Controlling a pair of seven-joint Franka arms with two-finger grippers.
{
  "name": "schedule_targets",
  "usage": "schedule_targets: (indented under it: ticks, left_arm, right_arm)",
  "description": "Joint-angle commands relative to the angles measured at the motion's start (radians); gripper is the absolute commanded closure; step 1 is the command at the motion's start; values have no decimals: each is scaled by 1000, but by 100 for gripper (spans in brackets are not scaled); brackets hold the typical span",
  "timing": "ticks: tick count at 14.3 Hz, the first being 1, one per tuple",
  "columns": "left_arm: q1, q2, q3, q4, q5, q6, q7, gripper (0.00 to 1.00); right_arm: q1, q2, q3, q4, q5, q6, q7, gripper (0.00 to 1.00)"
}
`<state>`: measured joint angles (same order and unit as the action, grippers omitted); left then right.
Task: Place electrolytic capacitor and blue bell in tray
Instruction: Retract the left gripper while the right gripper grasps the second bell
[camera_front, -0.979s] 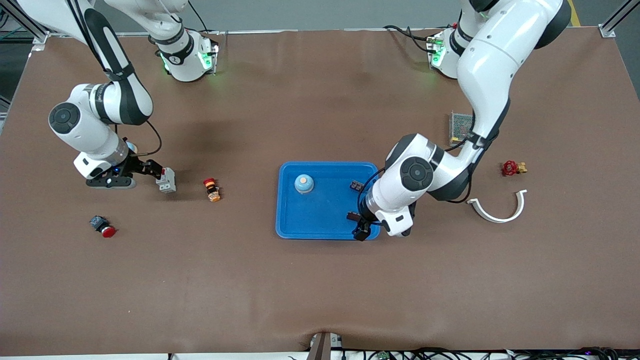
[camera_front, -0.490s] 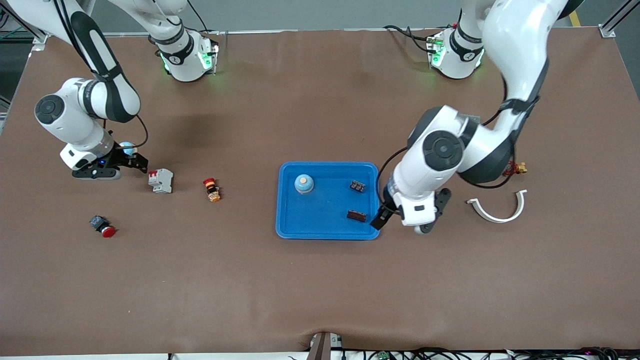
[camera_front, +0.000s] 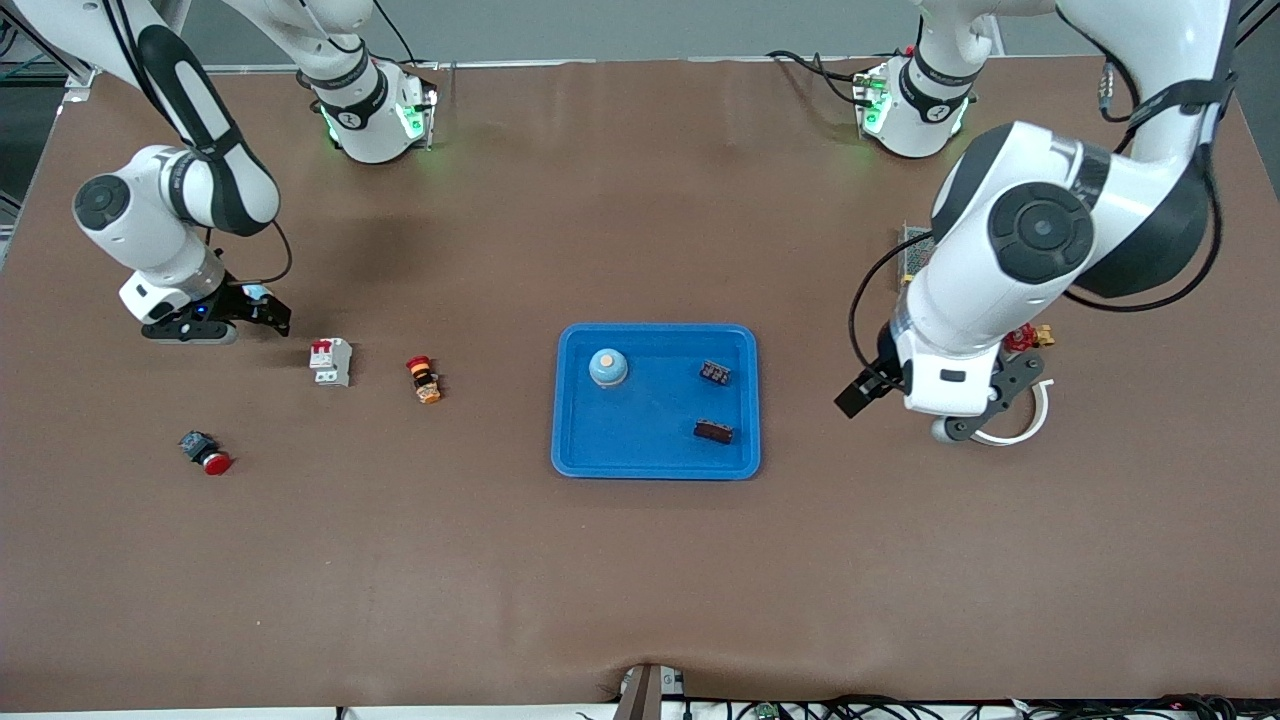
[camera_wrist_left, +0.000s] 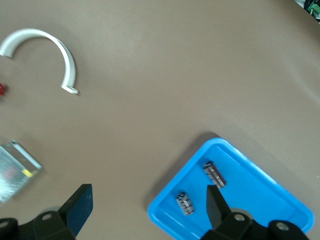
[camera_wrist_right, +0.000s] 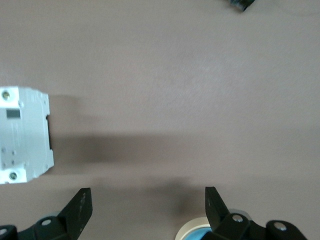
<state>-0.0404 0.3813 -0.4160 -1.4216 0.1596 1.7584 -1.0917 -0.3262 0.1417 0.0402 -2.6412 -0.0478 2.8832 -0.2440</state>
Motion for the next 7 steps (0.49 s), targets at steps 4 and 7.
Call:
schedule_targets:
  ticks: [4, 7]
  left_arm:
    - [74, -111, 0, -22, 0, -126, 242, 0]
    - [114, -163, -1, -22, -6, -177, 364, 0]
  right_arm:
    - [-100, 13, 20, -51, -9, 71, -124, 0]
    - [-137, 15, 20, -45, -9, 71, -182, 0]
